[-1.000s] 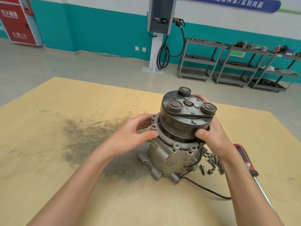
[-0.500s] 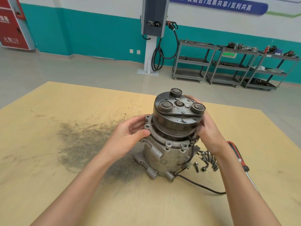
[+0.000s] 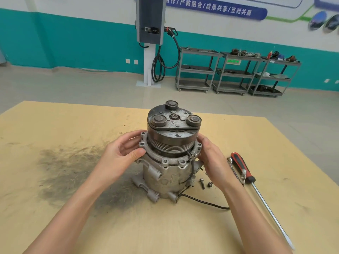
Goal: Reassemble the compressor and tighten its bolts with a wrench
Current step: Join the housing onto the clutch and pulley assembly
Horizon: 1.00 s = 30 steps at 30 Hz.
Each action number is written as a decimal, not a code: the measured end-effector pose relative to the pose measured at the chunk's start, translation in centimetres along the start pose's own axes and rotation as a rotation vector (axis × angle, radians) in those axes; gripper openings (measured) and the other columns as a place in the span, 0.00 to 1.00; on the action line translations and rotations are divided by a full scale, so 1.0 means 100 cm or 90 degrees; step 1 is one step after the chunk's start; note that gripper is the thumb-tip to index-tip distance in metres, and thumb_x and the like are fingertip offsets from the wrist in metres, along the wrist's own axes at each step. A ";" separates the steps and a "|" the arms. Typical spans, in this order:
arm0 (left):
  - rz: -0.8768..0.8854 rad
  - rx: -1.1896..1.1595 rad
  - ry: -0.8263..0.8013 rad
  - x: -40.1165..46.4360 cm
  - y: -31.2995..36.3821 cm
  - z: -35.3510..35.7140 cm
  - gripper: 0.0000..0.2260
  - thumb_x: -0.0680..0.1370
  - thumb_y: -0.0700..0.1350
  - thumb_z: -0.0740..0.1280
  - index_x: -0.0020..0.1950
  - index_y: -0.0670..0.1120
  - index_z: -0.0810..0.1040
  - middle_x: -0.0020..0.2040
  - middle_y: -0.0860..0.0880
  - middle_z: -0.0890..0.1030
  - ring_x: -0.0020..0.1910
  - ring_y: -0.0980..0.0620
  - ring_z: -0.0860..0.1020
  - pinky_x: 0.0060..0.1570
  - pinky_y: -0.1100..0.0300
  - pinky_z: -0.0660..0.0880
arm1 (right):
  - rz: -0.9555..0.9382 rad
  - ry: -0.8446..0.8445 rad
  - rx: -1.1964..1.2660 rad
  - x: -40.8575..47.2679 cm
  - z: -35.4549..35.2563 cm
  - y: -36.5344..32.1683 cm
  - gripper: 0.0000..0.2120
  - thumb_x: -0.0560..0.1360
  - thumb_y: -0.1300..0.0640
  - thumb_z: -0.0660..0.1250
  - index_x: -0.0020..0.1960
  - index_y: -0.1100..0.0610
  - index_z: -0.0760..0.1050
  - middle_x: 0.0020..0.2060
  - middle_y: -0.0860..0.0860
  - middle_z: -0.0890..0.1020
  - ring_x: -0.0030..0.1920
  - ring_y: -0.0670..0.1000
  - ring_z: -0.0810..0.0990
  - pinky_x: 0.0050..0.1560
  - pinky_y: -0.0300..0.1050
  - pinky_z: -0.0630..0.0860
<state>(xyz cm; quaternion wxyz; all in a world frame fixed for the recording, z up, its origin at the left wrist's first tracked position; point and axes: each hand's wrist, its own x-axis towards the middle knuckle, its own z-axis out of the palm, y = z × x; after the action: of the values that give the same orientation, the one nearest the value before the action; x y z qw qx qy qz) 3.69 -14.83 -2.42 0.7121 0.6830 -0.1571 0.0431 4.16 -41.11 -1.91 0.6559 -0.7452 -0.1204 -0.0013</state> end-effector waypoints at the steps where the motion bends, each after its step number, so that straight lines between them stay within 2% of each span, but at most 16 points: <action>1: 0.003 -0.003 -0.002 0.000 0.000 0.000 0.22 0.68 0.48 0.74 0.62 0.56 0.77 0.60 0.53 0.82 0.62 0.51 0.79 0.54 0.64 0.77 | -0.004 -0.001 -0.005 -0.002 0.000 -0.002 0.21 0.79 0.36 0.54 0.66 0.40 0.75 0.65 0.47 0.79 0.67 0.49 0.75 0.71 0.58 0.67; 3: 0.009 -0.001 -0.010 -0.002 -0.001 -0.001 0.24 0.69 0.51 0.76 0.64 0.54 0.76 0.61 0.52 0.82 0.63 0.52 0.79 0.54 0.64 0.77 | -0.018 0.004 -0.007 -0.004 0.000 -0.002 0.25 0.77 0.36 0.54 0.69 0.44 0.72 0.66 0.47 0.78 0.68 0.48 0.74 0.72 0.57 0.66; 6: 0.015 0.011 -0.002 -0.004 0.000 -0.003 0.31 0.66 0.59 0.77 0.67 0.54 0.74 0.63 0.54 0.81 0.65 0.56 0.77 0.55 0.66 0.76 | -0.042 0.013 -0.025 -0.007 0.001 -0.004 0.31 0.74 0.35 0.55 0.72 0.50 0.69 0.67 0.46 0.77 0.69 0.45 0.73 0.73 0.53 0.66; 10: 0.029 0.058 0.013 -0.007 0.002 -0.006 0.29 0.67 0.69 0.71 0.65 0.60 0.75 0.62 0.58 0.80 0.65 0.58 0.76 0.56 0.70 0.72 | -0.053 0.035 -0.044 -0.013 0.005 -0.005 0.27 0.72 0.32 0.55 0.67 0.40 0.68 0.67 0.39 0.75 0.69 0.40 0.71 0.73 0.48 0.66; 12: 0.031 0.075 0.022 -0.008 0.002 -0.007 0.29 0.68 0.72 0.67 0.66 0.60 0.74 0.62 0.58 0.80 0.65 0.58 0.76 0.59 0.69 0.72 | -0.062 0.045 -0.053 -0.016 0.005 -0.002 0.28 0.73 0.33 0.54 0.70 0.41 0.66 0.69 0.41 0.73 0.71 0.41 0.69 0.74 0.51 0.65; 14: 0.033 0.069 0.027 -0.009 0.002 -0.007 0.29 0.70 0.72 0.66 0.66 0.60 0.74 0.63 0.57 0.80 0.65 0.57 0.76 0.60 0.69 0.72 | -0.089 0.050 -0.068 -0.018 0.005 0.001 0.24 0.78 0.39 0.54 0.71 0.44 0.65 0.70 0.41 0.73 0.72 0.42 0.68 0.74 0.51 0.65; 16: 0.036 0.062 0.033 -0.010 0.003 -0.006 0.27 0.71 0.72 0.65 0.65 0.61 0.75 0.63 0.57 0.80 0.64 0.57 0.77 0.59 0.68 0.73 | -0.134 0.049 -0.092 -0.022 0.006 0.002 0.19 0.81 0.44 0.54 0.71 0.45 0.65 0.68 0.37 0.74 0.71 0.41 0.69 0.72 0.44 0.66; 17: 0.039 0.061 0.037 -0.011 0.004 -0.006 0.26 0.71 0.71 0.64 0.65 0.61 0.75 0.63 0.57 0.80 0.64 0.56 0.77 0.60 0.66 0.74 | -0.161 0.057 -0.107 -0.025 0.006 0.002 0.19 0.82 0.44 0.55 0.72 0.46 0.66 0.68 0.37 0.74 0.71 0.41 0.69 0.71 0.41 0.66; 21: 0.063 0.067 0.053 -0.011 0.006 -0.004 0.26 0.74 0.70 0.62 0.68 0.59 0.73 0.65 0.55 0.79 0.67 0.55 0.75 0.66 0.51 0.69 | -0.297 0.113 -0.227 -0.041 0.004 0.002 0.26 0.82 0.42 0.54 0.72 0.59 0.67 0.73 0.52 0.70 0.74 0.49 0.66 0.73 0.53 0.65; 25: 0.096 0.076 0.092 -0.009 0.012 -0.001 0.28 0.75 0.70 0.59 0.71 0.56 0.70 0.68 0.55 0.77 0.69 0.56 0.72 0.69 0.49 0.66 | -0.442 0.162 -0.308 -0.058 0.007 0.004 0.23 0.84 0.49 0.52 0.64 0.66 0.75 0.70 0.64 0.69 0.73 0.63 0.67 0.70 0.70 0.62; 27: 0.112 0.073 0.110 -0.009 0.017 -0.001 0.28 0.76 0.68 0.59 0.71 0.55 0.70 0.68 0.54 0.76 0.70 0.55 0.71 0.69 0.48 0.65 | -0.455 0.243 -0.281 -0.061 0.006 0.006 0.22 0.85 0.50 0.52 0.62 0.65 0.76 0.68 0.63 0.72 0.71 0.62 0.70 0.70 0.71 0.62; 30: 0.116 0.083 0.110 -0.010 0.021 -0.001 0.27 0.78 0.67 0.57 0.72 0.54 0.69 0.68 0.54 0.76 0.70 0.55 0.71 0.70 0.47 0.64 | -0.378 0.300 -0.209 -0.056 0.006 -0.003 0.18 0.83 0.53 0.55 0.68 0.59 0.71 0.68 0.56 0.74 0.72 0.54 0.71 0.70 0.67 0.66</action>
<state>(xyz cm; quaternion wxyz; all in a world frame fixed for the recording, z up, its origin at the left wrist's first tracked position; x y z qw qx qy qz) 2.15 -14.44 -0.70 0.6701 0.7045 -0.1530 0.1765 -1.42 -41.52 -2.56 0.5091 -0.7521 -0.1746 -0.3804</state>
